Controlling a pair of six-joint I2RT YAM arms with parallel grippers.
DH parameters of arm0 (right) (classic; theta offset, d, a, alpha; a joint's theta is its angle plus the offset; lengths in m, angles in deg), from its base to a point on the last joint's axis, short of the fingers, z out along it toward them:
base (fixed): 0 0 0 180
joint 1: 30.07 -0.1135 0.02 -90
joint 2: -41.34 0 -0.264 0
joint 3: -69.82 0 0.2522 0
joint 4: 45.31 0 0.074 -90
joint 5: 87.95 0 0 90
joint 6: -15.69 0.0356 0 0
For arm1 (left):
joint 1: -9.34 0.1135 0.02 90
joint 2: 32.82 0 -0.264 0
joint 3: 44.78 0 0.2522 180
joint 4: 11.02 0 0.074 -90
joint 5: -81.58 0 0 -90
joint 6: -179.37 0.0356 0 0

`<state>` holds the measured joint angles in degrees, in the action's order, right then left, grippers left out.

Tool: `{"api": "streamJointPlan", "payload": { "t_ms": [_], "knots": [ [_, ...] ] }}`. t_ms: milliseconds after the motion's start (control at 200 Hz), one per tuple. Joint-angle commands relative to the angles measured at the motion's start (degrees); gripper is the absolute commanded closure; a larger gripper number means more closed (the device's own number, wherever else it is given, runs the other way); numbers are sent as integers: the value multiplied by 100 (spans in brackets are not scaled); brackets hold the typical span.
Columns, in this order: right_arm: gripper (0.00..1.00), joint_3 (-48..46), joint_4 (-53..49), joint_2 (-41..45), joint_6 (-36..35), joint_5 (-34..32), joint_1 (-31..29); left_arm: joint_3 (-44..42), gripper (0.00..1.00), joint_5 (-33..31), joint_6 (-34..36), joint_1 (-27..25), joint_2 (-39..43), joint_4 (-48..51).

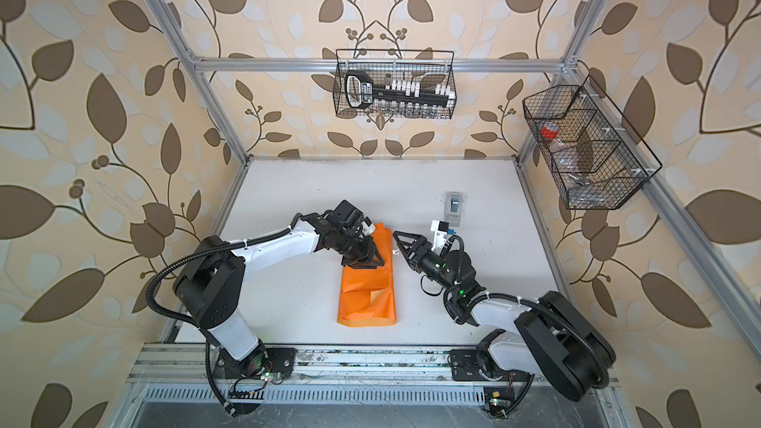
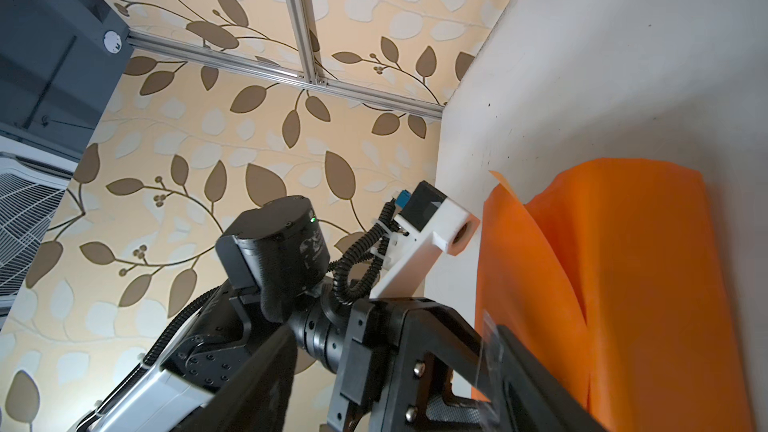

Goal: Wrap the gift box in paper

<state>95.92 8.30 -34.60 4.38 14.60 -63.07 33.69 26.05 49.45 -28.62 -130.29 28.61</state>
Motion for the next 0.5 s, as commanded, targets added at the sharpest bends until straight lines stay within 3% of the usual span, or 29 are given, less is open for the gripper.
{"api": "streamJointPlan", "payload": {
  "t_ms": [0, 150, 495],
  "knots": [
    [26, -150, 1545, -470, 312, -337, -211, -266, 71, -539, 2, -125, -380, 97],
    [26, -281, 2480, -1116, 297, -559, -383, -253, 72, -534, -16, -127, -395, 90],
    [28, -450, 2476, -1179, -363, -1605, -1030, -257, 72, -521, -12, -135, -431, 80]
  ]
}}
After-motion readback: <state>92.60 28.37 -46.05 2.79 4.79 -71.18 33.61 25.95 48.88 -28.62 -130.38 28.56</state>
